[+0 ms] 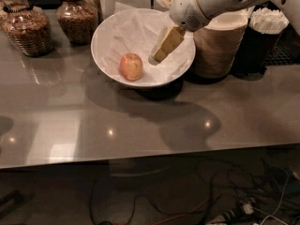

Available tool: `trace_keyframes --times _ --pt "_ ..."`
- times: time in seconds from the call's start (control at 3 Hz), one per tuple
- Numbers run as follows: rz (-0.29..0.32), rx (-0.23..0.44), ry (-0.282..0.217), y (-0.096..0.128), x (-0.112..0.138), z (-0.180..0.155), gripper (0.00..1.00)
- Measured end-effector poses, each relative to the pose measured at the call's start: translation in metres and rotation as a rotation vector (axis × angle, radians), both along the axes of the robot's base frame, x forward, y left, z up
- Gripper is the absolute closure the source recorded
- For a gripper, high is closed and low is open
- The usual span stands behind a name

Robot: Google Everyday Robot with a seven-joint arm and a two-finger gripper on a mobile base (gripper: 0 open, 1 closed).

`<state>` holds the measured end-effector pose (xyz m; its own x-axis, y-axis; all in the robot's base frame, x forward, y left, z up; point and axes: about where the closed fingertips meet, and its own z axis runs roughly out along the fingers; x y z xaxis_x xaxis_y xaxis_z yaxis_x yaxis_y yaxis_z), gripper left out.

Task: Pick apple from white bowl

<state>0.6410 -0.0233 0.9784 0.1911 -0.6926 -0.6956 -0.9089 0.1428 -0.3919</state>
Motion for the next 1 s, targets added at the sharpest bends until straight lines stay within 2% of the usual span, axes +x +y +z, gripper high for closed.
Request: trace_keyframes --times 0.33,0.67,1.0 --pt "0.015 -0.031 0.0 0.007 0.019 -0.027 0.0" --pt "0.025 -0.072 0.032 0.009 0.031 -0.056 0.19" --pt "0.036 -0.096 0.078 0.013 0.035 -0.081 0.25"
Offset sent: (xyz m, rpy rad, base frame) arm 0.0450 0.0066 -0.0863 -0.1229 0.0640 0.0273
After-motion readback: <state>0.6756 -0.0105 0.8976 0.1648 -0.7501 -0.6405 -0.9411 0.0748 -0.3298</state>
